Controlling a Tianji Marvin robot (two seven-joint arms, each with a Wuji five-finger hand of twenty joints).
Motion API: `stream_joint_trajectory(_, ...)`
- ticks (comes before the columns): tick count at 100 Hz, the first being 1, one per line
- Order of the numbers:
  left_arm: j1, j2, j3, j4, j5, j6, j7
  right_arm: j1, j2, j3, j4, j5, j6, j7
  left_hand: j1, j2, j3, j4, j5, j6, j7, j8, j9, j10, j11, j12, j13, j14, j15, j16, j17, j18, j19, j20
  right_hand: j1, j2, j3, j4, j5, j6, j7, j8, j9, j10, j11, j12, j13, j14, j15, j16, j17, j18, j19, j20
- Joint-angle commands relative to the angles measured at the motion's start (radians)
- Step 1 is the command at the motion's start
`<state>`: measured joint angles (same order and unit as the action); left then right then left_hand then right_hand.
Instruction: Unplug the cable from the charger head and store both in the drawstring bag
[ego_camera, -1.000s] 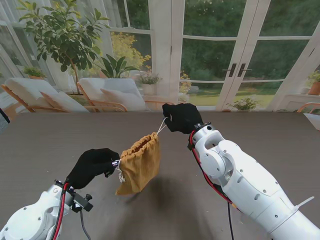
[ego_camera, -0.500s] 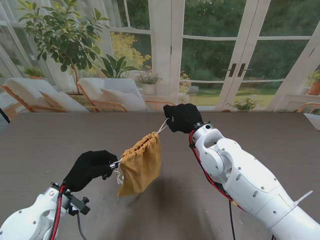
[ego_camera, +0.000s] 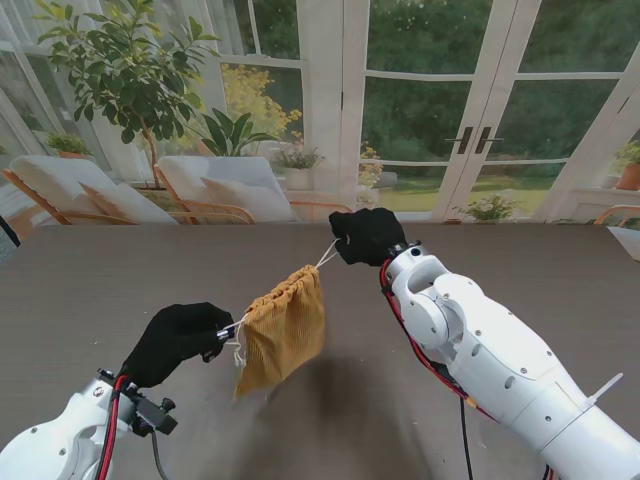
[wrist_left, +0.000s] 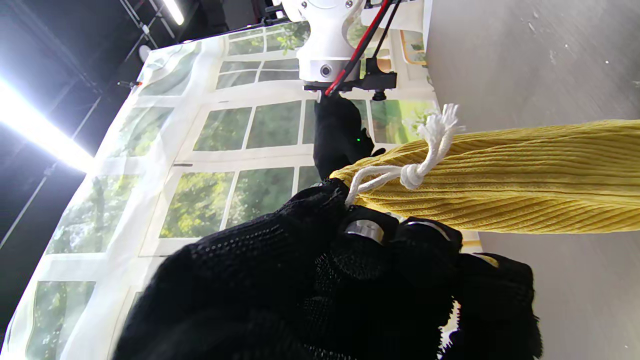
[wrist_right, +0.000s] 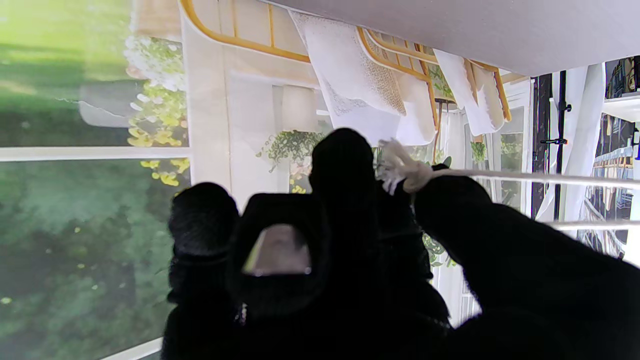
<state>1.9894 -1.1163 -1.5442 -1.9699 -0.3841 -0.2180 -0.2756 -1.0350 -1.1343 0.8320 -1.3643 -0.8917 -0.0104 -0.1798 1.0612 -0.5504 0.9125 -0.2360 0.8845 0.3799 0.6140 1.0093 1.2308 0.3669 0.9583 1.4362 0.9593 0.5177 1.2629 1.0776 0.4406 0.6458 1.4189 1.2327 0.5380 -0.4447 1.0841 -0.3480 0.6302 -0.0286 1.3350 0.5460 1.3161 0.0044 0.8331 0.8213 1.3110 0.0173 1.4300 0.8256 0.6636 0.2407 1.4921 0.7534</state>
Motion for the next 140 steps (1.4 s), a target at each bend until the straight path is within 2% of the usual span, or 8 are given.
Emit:
stream_joint_trajectory(1,0.007,0.0,-0.003,-0.016,-0.009,-0.007,-0.022,0.004,0.007,0.002,0.007,-0.011,-0.003,0.016,0.09,0.14,0.169,0.15,0.26,-0.08,0.681,0.106,0.065,-0.016,0.054,0.005,0.066,0.127,0.102,-0.001,0.019,-0.084,0.076,-0.014,0.033,0.022,0.024,0.015,0.009,-0.022,-0.005,0.021,0.053,0.01,0.012,0.019,0.009,-0.096,0.023,0.011,0.429,-0.023,0.016,-0.035)
stream_joint_trajectory(64,0.054,-0.005,-0.029,-0.067,-0.024,-0.034,0.001,0.035,0.019,-0.014,0.052,-0.029,-0.035,0.046,0.091,0.14,0.169,0.151,0.261,-0.078,0.68,0.109,0.067,-0.016,0.055,0.006,0.067,0.128,0.102,-0.001,0.019,-0.083,0.076,-0.01,0.027,0.023,0.023,0.014,0.008,-0.036,-0.007,0.027,0.051,0.001,0.01,0.022,0.009,-0.1,0.02,0.011,0.426,-0.029,0.007,-0.038)
stream_joint_trajectory(140,0.075,-0.015,-0.014,-0.114,-0.066,-0.043,0.046,0.08,0.024,-0.048,0.118,-0.03,-0.037,0.076,0.094,0.14,0.17,0.153,0.265,-0.073,0.678,0.112,0.067,-0.013,0.056,0.007,0.069,0.131,0.1,0.001,0.018,-0.082,0.075,-0.008,0.024,0.026,0.021,0.014,0.006,-0.043,-0.007,0.029,0.05,-0.002,0.01,0.023,0.009,-0.108,0.017,0.011,0.427,-0.038,0.005,-0.036)
